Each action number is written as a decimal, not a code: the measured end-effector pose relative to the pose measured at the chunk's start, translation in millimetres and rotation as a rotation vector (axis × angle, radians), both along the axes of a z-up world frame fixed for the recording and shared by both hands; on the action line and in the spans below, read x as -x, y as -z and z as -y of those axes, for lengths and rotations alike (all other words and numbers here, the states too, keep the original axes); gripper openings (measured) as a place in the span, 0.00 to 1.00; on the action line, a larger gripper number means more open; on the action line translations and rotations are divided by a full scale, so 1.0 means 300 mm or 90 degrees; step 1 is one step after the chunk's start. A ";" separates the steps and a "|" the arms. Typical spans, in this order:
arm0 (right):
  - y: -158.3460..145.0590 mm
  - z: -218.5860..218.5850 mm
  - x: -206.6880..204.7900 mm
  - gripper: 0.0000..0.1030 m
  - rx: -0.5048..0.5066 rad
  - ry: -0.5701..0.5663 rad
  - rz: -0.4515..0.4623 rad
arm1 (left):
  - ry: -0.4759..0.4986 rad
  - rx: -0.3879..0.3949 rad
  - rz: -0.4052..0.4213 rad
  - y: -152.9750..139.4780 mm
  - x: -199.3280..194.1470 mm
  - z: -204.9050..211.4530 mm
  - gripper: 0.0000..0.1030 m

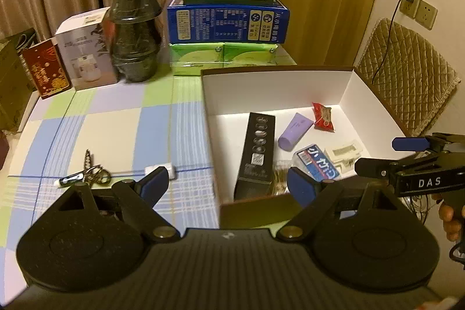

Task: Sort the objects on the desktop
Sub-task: 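Withdraw both tools from the box back toward the table items, then grasp the brown scrunchie with the right tool while left grasps the green tube, then carry the scrunchie and green tube over the cardboard box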

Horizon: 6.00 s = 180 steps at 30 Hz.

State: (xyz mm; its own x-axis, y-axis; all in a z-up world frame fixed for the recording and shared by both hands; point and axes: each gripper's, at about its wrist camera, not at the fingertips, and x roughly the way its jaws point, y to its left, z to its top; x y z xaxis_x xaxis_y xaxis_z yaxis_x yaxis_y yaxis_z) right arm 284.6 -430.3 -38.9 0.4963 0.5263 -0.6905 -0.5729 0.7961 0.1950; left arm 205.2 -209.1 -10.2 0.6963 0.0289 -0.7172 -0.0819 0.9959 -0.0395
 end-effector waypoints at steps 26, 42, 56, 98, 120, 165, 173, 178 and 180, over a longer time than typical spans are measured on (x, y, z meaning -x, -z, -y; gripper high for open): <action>0.070 -0.297 0.267 0.98 0.016 -0.059 -0.062 | -0.046 0.001 -0.064 0.082 0.223 -0.322 0.83; 0.107 -0.567 0.345 0.98 -0.009 -0.094 -0.057 | -0.054 -0.003 -0.081 0.110 0.276 -0.533 0.83; 0.151 -0.759 0.368 0.86 -0.009 -0.100 -0.043 | -0.060 -0.016 -0.100 0.165 0.262 -0.699 0.83; 0.474 -1.128 0.210 0.32 0.101 -0.101 -0.025 | 0.008 -0.036 -0.145 0.437 -0.018 -1.045 0.82; 0.453 -0.941 0.171 0.32 0.106 0.021 -0.052 | 0.175 -0.086 -0.128 0.529 -0.220 -1.002 0.68; 0.402 -0.694 0.436 0.39 0.143 -0.060 -0.080 | 0.113 0.064 -0.207 0.500 0.230 -0.720 0.16; 0.402 -0.687 0.445 0.65 0.123 -0.078 -0.066 | 0.084 0.031 -0.214 0.512 0.237 -0.673 0.27; 0.426 -0.722 0.442 0.65 0.142 -0.099 -0.053 | 0.076 -0.016 -0.214 0.515 0.226 -0.636 0.28; 0.435 -0.728 0.444 0.60 0.157 -0.103 -0.045 | 0.067 -0.018 -0.215 0.515 0.226 -0.632 0.28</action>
